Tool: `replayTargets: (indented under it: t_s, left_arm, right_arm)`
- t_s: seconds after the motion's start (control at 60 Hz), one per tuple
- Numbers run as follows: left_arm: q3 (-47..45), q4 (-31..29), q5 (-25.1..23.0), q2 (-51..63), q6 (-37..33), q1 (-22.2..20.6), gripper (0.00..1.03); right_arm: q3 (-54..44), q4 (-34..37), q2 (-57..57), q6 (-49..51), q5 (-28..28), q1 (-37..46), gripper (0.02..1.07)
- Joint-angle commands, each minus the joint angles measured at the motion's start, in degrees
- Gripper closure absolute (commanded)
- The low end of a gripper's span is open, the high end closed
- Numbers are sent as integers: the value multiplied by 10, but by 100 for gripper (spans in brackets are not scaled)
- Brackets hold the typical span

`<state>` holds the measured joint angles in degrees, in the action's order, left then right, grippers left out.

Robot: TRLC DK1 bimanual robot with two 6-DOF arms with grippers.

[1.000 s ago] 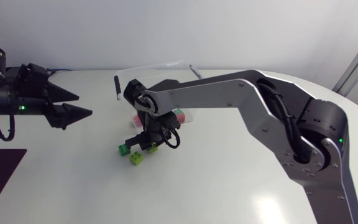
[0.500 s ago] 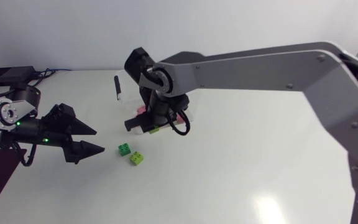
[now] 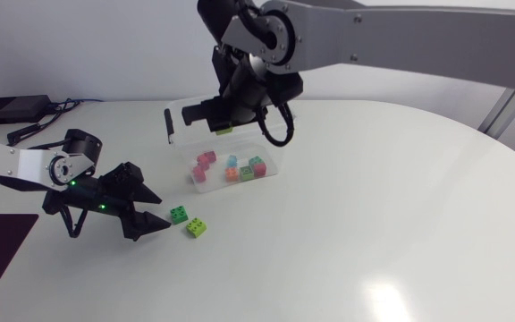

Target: Place the duplo bricks in the container

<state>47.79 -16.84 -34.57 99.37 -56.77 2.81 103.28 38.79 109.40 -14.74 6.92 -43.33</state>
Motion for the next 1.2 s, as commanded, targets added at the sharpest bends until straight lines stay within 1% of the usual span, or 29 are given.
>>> replayTargets:
  t_s: [0.0,0.167,0.233,0.25,0.267,0.283,0.317,0.333,0.35,0.367,0.383,0.4,0.583,0.667,0.8,0.883,0.917,0.983,1.033,1.05,1.067,1.083,1.15,1.183]
  left_arm:
    - [20,5,1,23,4,-5,7]
    - [20,11,3,32,6,-7,7]
    - [20,13,3,34,5,-7,7]
    - [20,14,3,34,5,-7,7]
    - [20,14,3,34,5,-7,7]
    - [20,15,3,35,5,-7,7]
    - [21,15,3,35,5,-7,7]
    - [21,17,3,35,6,-7,7]
    - [21,17,3,35,6,-7,7]
    - [21,17,3,35,6,-7,7]
    - [21,18,3,35,6,-7,7]
    - [22,19,3,35,6,-8,7]
    - [28,20,3,40,14,-16,7]
    - [28,24,7,45,19,-29,7]
    - [40,28,16,57,23,-45,7]
    - [49,29,20,66,23,-48,7]
    - [51,31,23,71,23,-50,9]
    - [59,32,31,84,22,-54,19]
    - [61,32,32,91,22,-57,36]
    - [62,32,33,93,22,-59,49]
    - [62,32,33,93,22,-60,55]
    - [64,32,33,95,24,-60,72]
    - [65,30,33,95,26,-59,74]
    - [66,25,33,93,25,-58,78]
  right_arm:
    - [43,2,5,9,6,11,83]
    - [101,11,49,9,6,26,82]
    - [125,22,74,8,6,29,80]
    - [128,22,78,8,6,30,77]
    - [133,23,85,7,6,31,71]
    - [137,25,89,6,6,32,64]
    - [149,32,102,4,6,32,47]
    - [156,38,107,3,6,32,40]
    - [162,45,112,2,6,32,33]
    - [166,49,114,1,6,32,29]
    - [173,54,119,0,6,32,21]
    - [176,55,121,0,6,32,18]
    - [164,60,92,0,6,30,17]
    - [126,59,56,2,6,21,17]
    - [36,38,-6,17,6,-3,17]
    - [-21,14,-36,31,-18,-17,17]
    - [-39,10,-43,36,-31,-21,17]
    - [-73,-4,-55,46,-48,-34,17]
    - [-86,0,-53,56,-56,-44,17]
    - [-90,0,-51,57,-56,-46,17]
    - [-93,0,-51,58,-58,-47,17]
    - [-105,-4,-49,60,-63,-52,17]
    - [-121,-5,-38,69,-79,-64,17]
    - [-134,-11,-34,73,-81,-72,17]
